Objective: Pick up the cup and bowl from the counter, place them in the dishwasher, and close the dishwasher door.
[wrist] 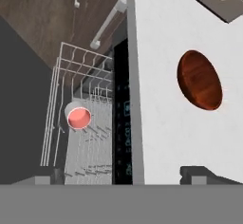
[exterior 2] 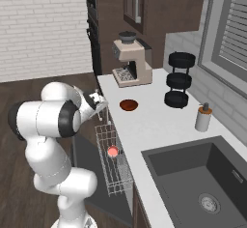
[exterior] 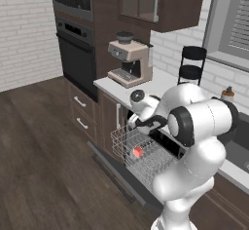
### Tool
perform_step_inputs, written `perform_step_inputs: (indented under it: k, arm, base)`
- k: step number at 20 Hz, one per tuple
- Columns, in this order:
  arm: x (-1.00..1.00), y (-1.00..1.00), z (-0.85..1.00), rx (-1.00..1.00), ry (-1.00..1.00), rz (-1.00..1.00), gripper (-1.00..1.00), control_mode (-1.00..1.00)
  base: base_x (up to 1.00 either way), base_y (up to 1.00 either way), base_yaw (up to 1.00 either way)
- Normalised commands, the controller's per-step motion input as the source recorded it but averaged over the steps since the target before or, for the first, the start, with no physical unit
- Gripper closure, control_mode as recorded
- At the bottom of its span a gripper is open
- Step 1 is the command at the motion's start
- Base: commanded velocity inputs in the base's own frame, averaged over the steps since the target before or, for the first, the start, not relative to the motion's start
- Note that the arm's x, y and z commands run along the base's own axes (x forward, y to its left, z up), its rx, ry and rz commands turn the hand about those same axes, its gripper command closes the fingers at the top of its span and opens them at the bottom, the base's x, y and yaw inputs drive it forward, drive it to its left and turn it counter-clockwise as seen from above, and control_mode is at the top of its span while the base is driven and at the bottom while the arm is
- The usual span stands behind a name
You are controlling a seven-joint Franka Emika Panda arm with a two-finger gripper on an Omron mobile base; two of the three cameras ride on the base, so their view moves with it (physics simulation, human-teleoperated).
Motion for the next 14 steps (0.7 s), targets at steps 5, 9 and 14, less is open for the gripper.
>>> perform_step_inputs:
  k: [5,9,14]
  arm:
    - [0.3,-0.4,0.88,0.0,0.09,-0.03,-1.0,-1.0]
    - [0.32,-0.27,0.09,-0.04,0.01,0.0,-1.0,-1.0]
    - [0.24,-0.25,-0.22,-0.09,0.0,0.0,-1.0,-1.0]
  base:
    - [0.0,0.0,0.0]
    - [0.0,0.0,0.0]
    - [0.0,0.0,0.0]
